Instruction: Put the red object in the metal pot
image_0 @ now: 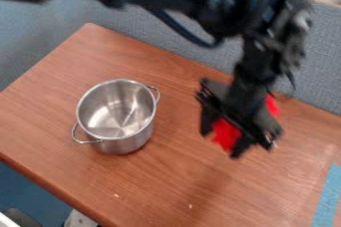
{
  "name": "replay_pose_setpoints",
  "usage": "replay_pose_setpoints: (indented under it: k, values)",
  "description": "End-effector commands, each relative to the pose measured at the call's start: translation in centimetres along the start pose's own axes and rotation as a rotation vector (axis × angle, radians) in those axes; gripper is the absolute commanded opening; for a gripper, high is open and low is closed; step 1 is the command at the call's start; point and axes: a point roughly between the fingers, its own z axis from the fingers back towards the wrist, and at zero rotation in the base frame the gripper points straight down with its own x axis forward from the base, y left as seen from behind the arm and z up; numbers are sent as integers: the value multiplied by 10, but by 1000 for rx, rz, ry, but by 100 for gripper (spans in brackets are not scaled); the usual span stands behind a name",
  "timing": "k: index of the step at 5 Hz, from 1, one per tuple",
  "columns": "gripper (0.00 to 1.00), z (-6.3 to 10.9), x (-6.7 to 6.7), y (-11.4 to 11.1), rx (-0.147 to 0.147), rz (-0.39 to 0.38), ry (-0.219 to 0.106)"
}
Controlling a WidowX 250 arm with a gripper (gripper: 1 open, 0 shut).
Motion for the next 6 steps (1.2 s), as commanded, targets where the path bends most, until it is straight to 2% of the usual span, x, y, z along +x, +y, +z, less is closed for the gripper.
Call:
replay_pose_setpoints:
  k: [1,2,3,4,5,6]
  values:
    - [0,49,-16,40,-11,110,-67]
    - [0,50,-37,60,-23,181,-54]
    - [0,46,-51,70,-35,261,-25]
    - [0,25,-48,83,-64,374,0]
    - [0,5,-36,99,-81,470,11]
    - [0,10,-29,109,-87,637,35]
